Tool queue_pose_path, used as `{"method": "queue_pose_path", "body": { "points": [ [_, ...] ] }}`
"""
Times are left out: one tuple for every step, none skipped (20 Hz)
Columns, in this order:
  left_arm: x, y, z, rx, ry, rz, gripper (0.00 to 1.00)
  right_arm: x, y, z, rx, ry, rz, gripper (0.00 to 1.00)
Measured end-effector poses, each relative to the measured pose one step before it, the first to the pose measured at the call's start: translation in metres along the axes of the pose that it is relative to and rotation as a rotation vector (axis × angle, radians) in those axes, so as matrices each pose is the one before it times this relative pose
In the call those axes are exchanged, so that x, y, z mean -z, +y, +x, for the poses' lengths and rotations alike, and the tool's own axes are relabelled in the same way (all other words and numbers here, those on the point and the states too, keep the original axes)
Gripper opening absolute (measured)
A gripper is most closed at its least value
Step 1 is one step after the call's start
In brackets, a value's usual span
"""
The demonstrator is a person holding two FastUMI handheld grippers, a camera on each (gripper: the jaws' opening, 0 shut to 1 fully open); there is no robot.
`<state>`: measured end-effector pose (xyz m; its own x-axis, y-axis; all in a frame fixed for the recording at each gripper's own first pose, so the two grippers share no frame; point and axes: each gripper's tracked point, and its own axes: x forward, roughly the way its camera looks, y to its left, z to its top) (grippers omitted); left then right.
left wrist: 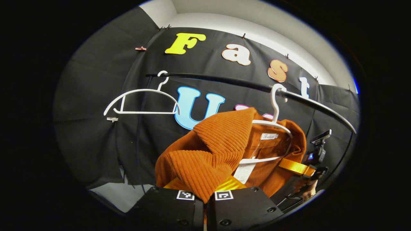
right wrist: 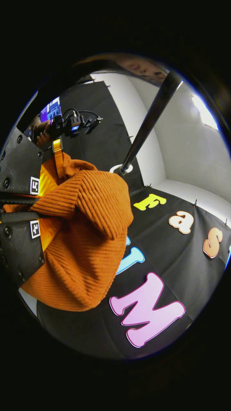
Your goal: Grasp the clothes on the hanger with both hands and then place them into the laundry hamper below.
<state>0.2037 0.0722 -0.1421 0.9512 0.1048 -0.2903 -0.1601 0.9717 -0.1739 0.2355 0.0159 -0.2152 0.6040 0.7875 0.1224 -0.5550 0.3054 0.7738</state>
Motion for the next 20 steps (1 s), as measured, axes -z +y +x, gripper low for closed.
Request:
{"method": "queue_pose_path", "body": {
  "points": [
    [-0.00484, -0.00622, -0.00472, 0.02702, 0.00365, 0.00444, 0.06, -0.00336, 0.00348, 0.00154, -0.01289, 0.00033, 0.01456, 0.14],
    [-0.00261, -0.0057, -0.00324, 0.02972, 0.01276, 0.00478, 0.06, -0.00123, 0.00252, -0.00186, -0.00177, 0.00116, -0.00227, 0.14],
    [-0.00001, -0.00295, -0.00275, 0.02509, 0.01506, 0.00012, 0.06, 0.00236, -0.00424, -0.00202, 0.0232, 0.01516, -0.01933, 0.14],
    [0.00226, -0.00183, -0.00243, 0.02153, 0.02102, -0.00491, 0.06, 0.00777, -0.01314, -0.00454, 0.07052, 0.02681, -0.02348, 0.14],
    [0.00758, 0.00262, -0.00354, 0.0019, 0.03156, -0.0075, 0.06, 0.01238, -0.01427, -0.00509, 0.07895, 0.03609, -0.02203, 0.14],
    [0.00858, 0.00363, -0.0011, -0.00713, 0.02853, -0.00461, 0.06, 0.0177, -0.00675, -0.00603, 0.03921, 0.03808, -0.01062, 0.14],
    [0.00665, -0.00059, 0.0004, 0.00629, 0.02293, -0.00947, 0.06, 0.01382, -0.00028, -0.00444, 0.0077, 0.03076, 0.00507, 0.14],
    [0.00526, -0.00409, 0.00023, 0.01893, 0.02032, -0.01864, 0.06, 0.00463, 0.00571, -0.00183, -0.01545, 0.01391, 0.01391, 0.14],
    [0.00029, -0.00525, 0.00093, 0.0223, 0.00755, -0.02007, 0.06, -0.00524, 0.00648, -0.00439, -0.02418, -0.01301, 0.01703, 0.14],
    [-0.00356, -0.00417, -0.00032, 0.01409, -0.00222, -0.01097, 0.06, -0.00977, 0.00721, -0.00667, -0.02317, -0.02955, 0.01486, 0.14],
    [-0.00586, -0.00279, -0.00265, 0.00798, -0.00936, 0.00274, 0.06, -0.01008, 0.00807, -0.00564, -0.02708, -0.03597, 0.00642, 0.14],
    [-0.0089, -0.00227, -0.00273, 0.00547, -0.02165, 0.00931, 0.06, -0.00846, 0.00958, -0.00543, -0.03411, -0.03362, 0.0021, 0.14],
    [-0.01035, -0.00314, -0.00242, 0.01419, -0.02194, 0.00524, 0.06, -0.00821, 0.00779, -0.00176, -0.0316, -0.02793, 0.00527, 0.14],
    [-0.01117, -0.00381, -0.00195, 0.01541, -0.0242, 0.00227, 0.06, -0.00854, 0.00541, 0.00114, -0.02443, -0.03072, 0.00673, 0.14],
    [-0.01202, -0.00144, -0.00138, 0.01095, -0.0302, 0.00163, 0.06, -0.01369, 0.00072, 0.00221, -0.0152, -0.04148, 0.00426, 0.14],
    [-0.0139, 0.00174, -0.00071, 0.00804, -0.02976, -0.00562, 0.06, -0.01431, -0.00108, 0.0005, -0.00974, -0.04998, 0.01068, 0.14],
    [-0.0107, 0.00466, 0.00032, -0.00201, -0.03093, -0.00925, 0.06, -0.01602, -0.00381, 0.00149, -0.00042, -0.05796, 0.01555, 0.14],
    [-0.01055, 0.00528, -0.00235, -0.00569, -0.03058, -0.00963, 0.06, -0.01514, -0.00479, 0.00255, 0.00461, -0.05281, 0.01183, 0.14],
    [-0.00868, 0.00637, -0.00185, -0.00704, -0.03076, -0.01196, 0.06, -0.01449, -0.0064, 0.00248, 0.01194, -0.04149, 0.00286, 0.14],
    [-0.00888, 0.00765, 0.0005, -0.01233, -0.0264, -0.01164, 0.06, -0.01365, -0.00688, 0.00643, 0.01947, -0.03928, -0.00541, 0.14]
  ]
}}
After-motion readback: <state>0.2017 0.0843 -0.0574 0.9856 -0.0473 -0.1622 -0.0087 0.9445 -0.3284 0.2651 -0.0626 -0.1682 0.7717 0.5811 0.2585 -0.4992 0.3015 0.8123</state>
